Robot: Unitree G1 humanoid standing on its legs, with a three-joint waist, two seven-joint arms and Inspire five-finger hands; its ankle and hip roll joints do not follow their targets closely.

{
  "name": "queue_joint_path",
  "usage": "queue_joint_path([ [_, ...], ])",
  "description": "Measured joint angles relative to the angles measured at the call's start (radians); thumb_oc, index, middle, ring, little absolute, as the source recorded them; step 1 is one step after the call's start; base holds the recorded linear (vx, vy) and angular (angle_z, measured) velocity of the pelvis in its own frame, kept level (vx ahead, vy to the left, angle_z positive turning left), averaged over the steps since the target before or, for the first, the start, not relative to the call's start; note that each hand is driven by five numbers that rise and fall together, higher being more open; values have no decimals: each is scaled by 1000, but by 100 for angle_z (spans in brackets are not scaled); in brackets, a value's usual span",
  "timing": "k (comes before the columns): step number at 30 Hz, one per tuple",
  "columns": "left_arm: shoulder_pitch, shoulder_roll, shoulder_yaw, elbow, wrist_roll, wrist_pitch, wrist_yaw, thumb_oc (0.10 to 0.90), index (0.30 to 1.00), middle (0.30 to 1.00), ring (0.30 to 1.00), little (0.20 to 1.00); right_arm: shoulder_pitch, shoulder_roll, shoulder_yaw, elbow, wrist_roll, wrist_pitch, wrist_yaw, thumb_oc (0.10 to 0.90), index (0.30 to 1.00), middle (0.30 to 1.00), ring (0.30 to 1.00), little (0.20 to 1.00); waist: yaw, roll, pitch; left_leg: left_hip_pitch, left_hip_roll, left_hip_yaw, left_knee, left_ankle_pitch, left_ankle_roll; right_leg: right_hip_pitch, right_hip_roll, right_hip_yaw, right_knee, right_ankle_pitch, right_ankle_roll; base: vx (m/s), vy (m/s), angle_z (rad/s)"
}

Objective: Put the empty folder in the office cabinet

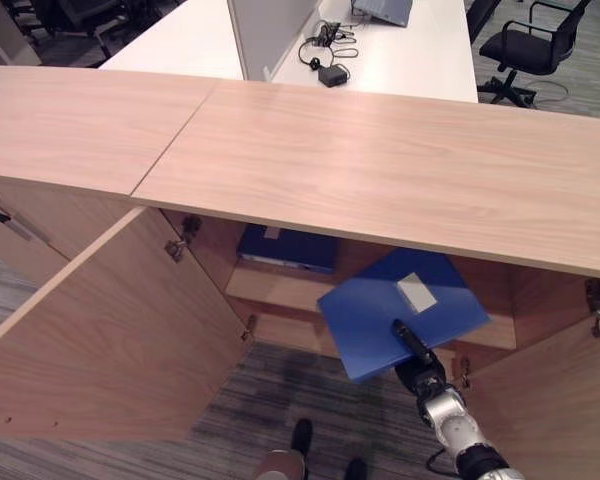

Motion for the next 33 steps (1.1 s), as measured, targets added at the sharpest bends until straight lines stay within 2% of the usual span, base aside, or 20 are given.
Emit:
queue_joint_path([
  [4, -12, 0, -8, 5, 22, -7, 0, 800, 900, 900, 900, 900, -59, 1, -52, 12, 50, -29, -1, 400, 300, 300, 300, 300, 8, 3, 19, -38, 1, -2, 14, 2, 0, -34, 2, -1, 2, 4, -1, -57, 23, 0],
  [7, -52, 0, -16, 41, 46, -15, 5, 800, 900, 900, 900, 900, -194, -1, -120, 23, 105, -107, -25, 400, 300, 300, 300, 300, 12, 21, 68, -93, 11, 0, 21, 12, -2, -91, 9, 1, 17, 16, -6, -36, 43, -6],
  [12, -59, 5, -45, 55, 52, -29, 9, 800, 900, 900, 900, 900, -359, -17, -188, 60, 143, -176, -44, 400, 300, 300, 300, 300, 21, 29, 105, -146, 14, 1, 22, 20, -2, -152, 10, 11, 27, 23, -5, 5, 42, -7],
  [14, -62, 8, -67, 54, 56, -45, 9, 800, 900, 900, 900, 900, -451, -30, -219, 120, 180, -194, -48, 400, 300, 300, 300, 300, 34, 26, 126, -170, 14, 3, 21, 22, 0, -181, 7, 14, 31, 28, -7, 22, 59, -5],
  [18, -91, 15, -111, 44, 84, -54, 11, 800, 900, 900, 900, 900, -538, -43, -256, 141, 224, -229, -59, 400, 300, 300, 300, 300, 57, 22, 168, -210, 14, 14, 14, 26, 5, -230, 4, 25, 35, 35, -8, 37, 64, -8],
  [23, -116, 41, -131, -20, 89, -83, 24, 800, 900, 900, 900, 900, -590, -38, -284, 143, 264, -255, -71, 400, 300, 300, 300, 300, 68, 19, 222, -238, 7, 26, 10, 28, 9, -263, -6, 32, 36, 39, -7, 21, 40, -4],
  [27, -152, 89, -218, -66, 92, -100, 37, 800, 900, 900, 900, 900, -681, -46, -271, 215, 289, -286, -93, 400, 300, 300, 300, 300, 72, 10, 235, -278, 6, 26, 16, 28, 9, -305, -9, 49, 35, 44, -1, 0, 42, -12],
  [30, -187, 111, -238, -127, 123, -116, 47, 800, 900, 900, 900, 900, -766, -77, -274, 213, 289, -303, -98, 400, 300, 300, 300, 300, 69, 12, 265, -326, 12, 29, 14, 35, 18, -353, -4, 50, 32, 60, 1, -11, 16, -8],
  [33, -178, 157, -300, -315, 120, -114, 66, 800, 900, 900, 900, 900, -827, -98, -275, 195, 290, -342, -106, 400, 300, 300, 300, 300, 80, 27, 302, -344, 10, 31, 12, 40, 23, -373, -6, 53, 32, 67, 4, -16, 17, -2],
])
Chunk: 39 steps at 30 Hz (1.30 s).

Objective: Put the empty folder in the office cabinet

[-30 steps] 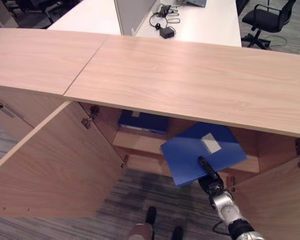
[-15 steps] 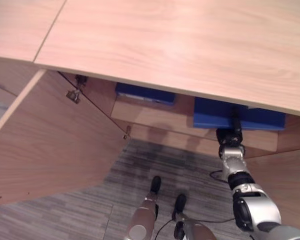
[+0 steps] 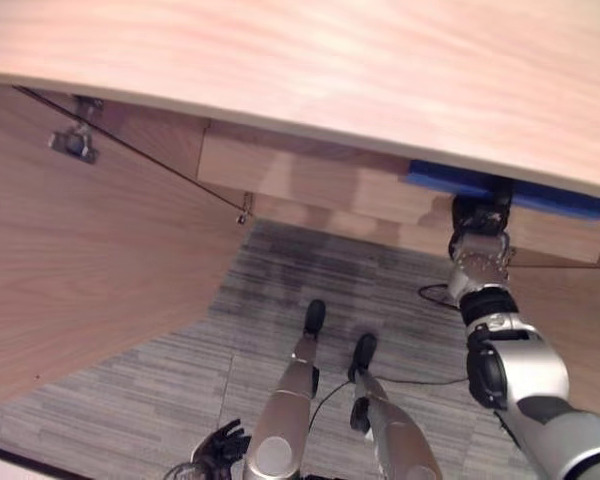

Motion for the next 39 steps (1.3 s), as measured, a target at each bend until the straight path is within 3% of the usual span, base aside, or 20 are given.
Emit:
queue_joint_path([
  [3, 58, 71, -53, -243, -20, 4, 13, 800, 900, 900, 900, 900, -4, -13, 4, -22, 23, -11, -13, 400, 300, 300, 300, 300, 16, 5, 7, -1, -5, 2, -4, 1, 1, -1, -4, 1, -5, 2, 1, 17, 31, 1],
  [4, 101, 148, -85, -406, -63, 24, 21, 800, 900, 900, 900, 900, -19, -18, 22, -29, 30, -17, -35, 400, 300, 300, 300, 300, 17, 6, 7, -2, -8, 0, -9, 2, 3, -1, -6, 1, -10, 3, 4, 0, 0, 0],
  [7, 132, 308, -100, -631, -120, 54, -2, 800, 900, 900, 900, 900, -58, -39, 27, -51, 29, -23, -73, 400, 300, 300, 300, 300, 19, 29, 17, -4, -15, 4, -22, 12, 4, -5, -14, 1, -21, 10, 12, 0, 16, 0],
  [14, 133, 432, -61, -713, -166, 73, 19, 800, 900, 900, 900, 900, -97, -61, 66, -75, 26, -40, -144, 400, 300, 300, 300, 300, 20, 36, 16, -9, -27, 11, -32, 17, 5, -10, -26, 9, -35, 14, 23, -6, -8, -1],
  [18, 134, 435, -60, -688, -169, 83, 25, 800, 900, 900, 900, 900, -121, -72, 70, -77, 13, -52, -166, 400, 300, 300, 300, 300, 14, 36, 16, -17, -30, 7, -33, 17, 5, -19, -29, 7, -36, 13, 26, -16, -12, 3],
  [19, 134, 436, -64, -693, -170, 92, 26, 800, 900, 900, 900, 900, -125, -73, 71, -77, -3, -57, -168, 453, 380, 380, 380, 380, 11, 36, 16, -20, -29, 6, -34, 17, 5, -21, -29, 7, -36, 13, 26, 43, -22, 1],
  [20, 134, 436, -71, -695, -180, 94, 26, 800, 900, 900, 900, 900, -125, -74, 81, -75, -7, -57, -170, 800, 900, 900, 900, 900, 10, 36, 16, -20, -29, 7, -34, 17, 5, -23, -28, 8, -35, 13, 26, -97, -4, -4],
  [28, 123, 470, -107, -813, -236, 93, 67, 800, 900, 900, 900, 900, -127, -71, 105, -78, -24, -43, -196, 800, 900, 900, 900, 900, 5, 36, 16, -24, -26, 9, -34, 19, 6, -29, -27, 13, -33, 17, 29, -6, -8, -2],
  [34, 65, 493, -155, -851, -277, 94, 133, 800, 900, 900, 900, 900, -60, 10, 114, -198, -60, -43, -207, 800, 900, 900, 900, 900, -13, 35, 16, 7, -20, 19, -28, 20, 7, -1, -25, 21, -22, 19, 29, -37, -17, -4],
  [39, 40, 500, -187, -853, -317, 92, 149, 800, 900, 900, 900, 900, 105, 120, 184, -326, -90, -28, -189, 800, 900, 900, 900, 900, -38, 19, 14, 49, -13, 25, -30, 20, 7, 32, -19, 30, -16, 20, 29, -20, -41, -5],
])
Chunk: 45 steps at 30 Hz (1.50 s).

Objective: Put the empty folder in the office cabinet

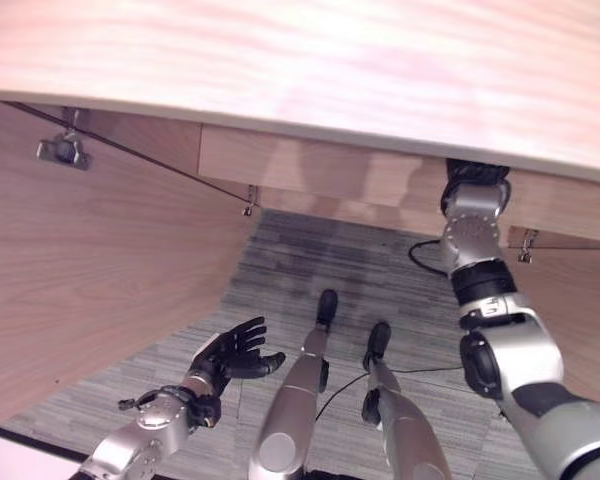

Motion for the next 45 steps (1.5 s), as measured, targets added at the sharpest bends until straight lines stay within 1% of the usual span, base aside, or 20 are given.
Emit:
queue_joint_path([
  [2, 1, -1, 8, 41, 0, 5, -20, 800, 900, 900, 900, 900, 71, 27, 16, 4, 0, 20, 8, 800, 900, 900, 900, 900, -3, -4, -2, 18, 1, 4, 0, 0, 0, 14, 0, 4, 3, 0, 0, -19, -28, -8],
  [4, 7, 14, 22, 99, 1, 32, -12, 800, 900, 900, 900, 900, 101, 24, 38, 113, -3, 62, 18, 800, 900, 900, 900, 900, -10, -4, -2, 30, 4, 6, 1, 2, -2, 17, 1, 15, 12, 2, -3, -30, -65, -16],
  [7, 14, 51, 19, 93, 0, 61, -18, 800, 900, 900, 900, 900, 128, 24, 35, 109, -64, 109, 24, 800, 900, 900, 900, 900, -12, -4, -3, 43, 6, 7, 0, 11, -12, 20, 1, 18, 27, 1, 2, -19, -39, -6],
  [11, 13, 50, 12, 92, -1, 68, -22, 800, 900, 900, 900, 900, 141, 38, 36, 114, -79, 144, 28, 800, 900, 900, 900, 900, -14, -3, -5, 57, 7, 7, -1, 10, -22, 10, -2, 21, 76, -11, 5, -23, -19, -3],
  [15, 12, 42, 6, 129, -1, 83, -43, 800, 900, 900, 900, 900, 145, 54, 35, 142, -80, 155, 32, 800, 900, 900, 900, 900, -22, 0, -13, 59, 4, 18, 0, 13, -24, -26, -13, 28, 152, -37, 10, -27, -21, -6],
  [22, 27, 36, -18, 178, 0, 100, -60, 800, 900, 900, 900, 900, 217, 54, 37, 208, -79, 189, 39, 800, 900, 900, 900, 900, -27, 24, -114, 52, -11, 18, -6, 15, -26, -72, -34, 28, 231, -80, 17, 1, -19, 2],
  [25, 40, 37, -22, 193, 1, 106, -65, 800, 900, 900, 900, 900, 224, 44, 88, 264, -81, 215, 36, 800, 900, 900, 900, 900, -35, 27, -155, 53, -9, 18, -7, 18, -24, -76, -33, 28, 238, -85, 10, 23, -8, 0],
  [27, 34, 49, -25, 195, 1, 105, -88, 800, 900, 900, 900, 900, 215, -33, 279, 308, -152, 299, 42, 800, 900, 900, 900, 900, -32, 28, -164, 54, -3, 12, -7, 13, -25, -74, -26, 26, 240, -92, 11, 4, -20, 1],
  [29, 25, 54, -26, 192, 2, 103, -104, 800, 900, 900, 900, 900, 204, -141, 485, 301, -252, 374, 67, 800, 900, 900, 900, 900, -28, 28, -165, 53, -1, 10, -5, 22, -20, -78, -24, 24, 253, -91, 1, -55, 2, 2],
  [30, 20, 55, -22, 190, 6, 103, -116, 800, 900, 900, 900, 900, 202, -194, 532, 275, -344, 434, 92, 800, 900, 900, 900, 900, -32, 24, -166, 52, 0, 7, -5, 26, -14, -82, -24, 24, 255, -92, 0, -32, 9, 8],
  [31, 20, 62, -7, 175, 11, 102, -134, 800, 900, 900, 900, 900, 201, -305, 648, 170, -444, 500, 116, 800, 900, 900, 900, 900, -31, 24, -169, 39, 1, 4, -5, 30, -14, -95, -23, 19, 263, -93, -2, -5, 5, 8],
  [32, 26, 66, 7, 165, 14, 96, -142, 800, 900, 900, 900, 900, 197, -364, 703, 109, -498, 515, 139, 800, 900, 900, 900, 900, -28, 25, -169, 31, 2, 4, -5, 31, -12, -105, -22, 18, 270, -95, -4, -5, 9, 5],
  [33, 26, 66, 22, 169, 30, 80, -149, 800, 900, 900, 900, 900, 193, -420, 685, 70, -603, 527, 178, 800, 900, 900, 900, 900, -34, 21, -169, 30, 4, 4, -6, 36, -7, -108, -20, 18, 271, -94, -5, 0, 0, 0],
  [36, 31, 66, 56, 177, 53, 57, -151, 800, 900, 900, 900, 900, 142, -433, 618, 80, -718, 539, 194, 800, 900, 900, 900, 900, -45, 15, -171, 34, 8, 8, -5, 39, -7, -107, -16, 19, 273, -91, -7, -91, 33, -10],
  [37, 39, 39, 76, 198, 73, 44, -158, 800, 900, 900, 900, 900, 102, -437, 618, 105, -764, 545, 202, 800, 900, 900, 900, 900, -52, 13, -169, 33, 11, 9, -5, 38, -7, -108, -13, 18, 274, -94, -3, -15, -5, -8],
  [38, 27, -56, 152, 307, 111, 7, -170, 800, 900, 900, 900, 900, 67, -441, 611, 114, -801, 554, 206, 800, 900, 900, 900, 900, -54, 14, -170, 33, 14, 13, -5, 37, -10, -105, -10, 22, 266, -93, -4, -15, -7, -5],
  [39, 15, -97, 156, 358, 126, -4, -161, 800, 900, 900, 900, 900, 60, -440, 600, 108, -829, 554, 207, 800, 900, 900, 900, 900, -57, 11, -170, 33, 16, 11, -5, 38, -10, -105, -8, 22, 264, -92, -4, 0, 0, 0],
  [41, -2, -171, 185, 520, 182, -20, -163, 800, 900, 900, 900, 900, 40, -451, 592, 83, -914, 548, 216, 800, 900, 900, 900, 900, -66, -8, -168, 23, 21, 5, -5, 39, -14, -113, -2, 17, 258, -92, -7, -3, -1, 5],
  [43, 13, -228, 176, 664, 249, 7, -171, 800, 900, 900, 900, 900, 74, -503, 553, -13, -987, 546, 207, 800, 900, 900, 900, 900, -61, -35, -166, 13, 25, 3, -6, 39, -14, -123, 3, 14, 258, -96, -12, 6, 1, 6],
  [45, 33, -278, 204, 709, 267, 5, -167, 800, 900, 900, 900, 900, 130, -522, 491, -82, -1029, 543, 203, 800, 900, 900, 900, 900, -51, -37, -165, 13, 24, 3, -8, 39, -14, -123, 2, 15, 256, -97, -12, 16, 1, 6],
])
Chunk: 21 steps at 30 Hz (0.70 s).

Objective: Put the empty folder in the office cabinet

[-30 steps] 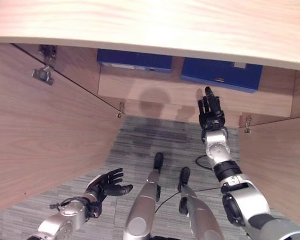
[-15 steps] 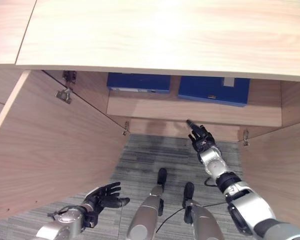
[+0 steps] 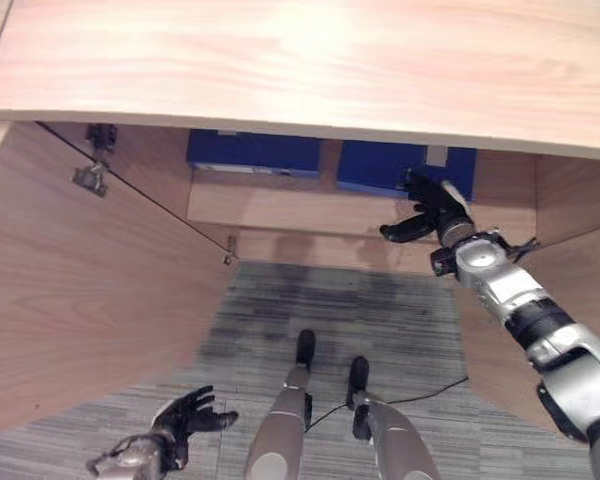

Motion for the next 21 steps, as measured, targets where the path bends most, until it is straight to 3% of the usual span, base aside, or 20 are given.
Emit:
queue_joint_path([
  [1, -3, -23, 22, 4, 24, -9, -1, 800, 900, 900, 900, 900, 103, -27, -76, -132, -46, 9, -10, 800, 900, 900, 900, 900, 13, 0, 5, 0, -2, 0, -1, 0, 0, -3, -1, 1, 1, -4, -1, 22, -2, 14],
  [2, -4, -73, 82, 18, 48, -10, 12, 800, 900, 900, 900, 900, 284, -19, -220, -341, -111, -27, -21, 800, 900, 900, 900, 900, 19, -1, 9, 1, -5, -5, -5, 0, 0, -4, -5, -7, 4, -8, -3, 13, 3, 6],
  [3, -3, -74, 78, 15, 61, -3, 16, 800, 900, 900, 900, 900, 362, 0, -247, -404, -164, -59, -26, 800, 900, 900, 900, 900, 8, -15, 17, 12, -5, -1, -13, 0, 1, 5, -6, -4, 3, -5, -6, 0, 0, 0],
  [6, -38, -74, 79, -21, 98, -22, 19, 800, 900, 900, 900, 900, 354, -22, -232, -331, -340, -31, -32, 800, 900, 900, 900, 900, -19, -18, 19, 10, -5, 1, -15, 2, 4, 3, -6, 0, 1, -4, -3, -6, 5, -10],
  [8, -74, -74, 73, -39, 100, -33, 23, 800, 900, 900, 900, 900, 267, -29, -140, -175, -483, 6, -41, 800, 900, 900, 900, 900, -27, -17, 20, 7, -3, 3, -18, -3, -3, -4, -5, 3, 4, -3, -3, -14, 8, -5],
  [10, -130, -76, 45, -34, 101, -45, 23, 800, 900, 900, 900, 900, 240, -43, -95, -148, -570, 28, -25, 800, 900, 900, 900, 900, -24, -4, 35, -10, -3, 2, -18, 2, -2, -22, -4, 2, 6, 1, -2, 0, 0, 0],
  [14, -139, -76, 35, -15, 109, -53, 32, 800, 900, 900, 900, 900, 150, -6, -16, -44, -584, 38, -23, 800, 900, 900, 900, 900, -15, 5, 41, -8, -3, 1, -20, 10, 6, -12, -3, 0, -7, 11, -12, -2, 4, 2],
  [21, -133, -75, 31, 29, 125, -56, 47, 800, 900, 900, 900, 900, -18, 27, 27, 62, -582, 40, -40, 800, 900, 900, 900, 900, 13, 12, 47, 1, 1, -4, -20, 10, 6, 22, 5, -8, -53, 28, -9, -2, 5, 3],
])
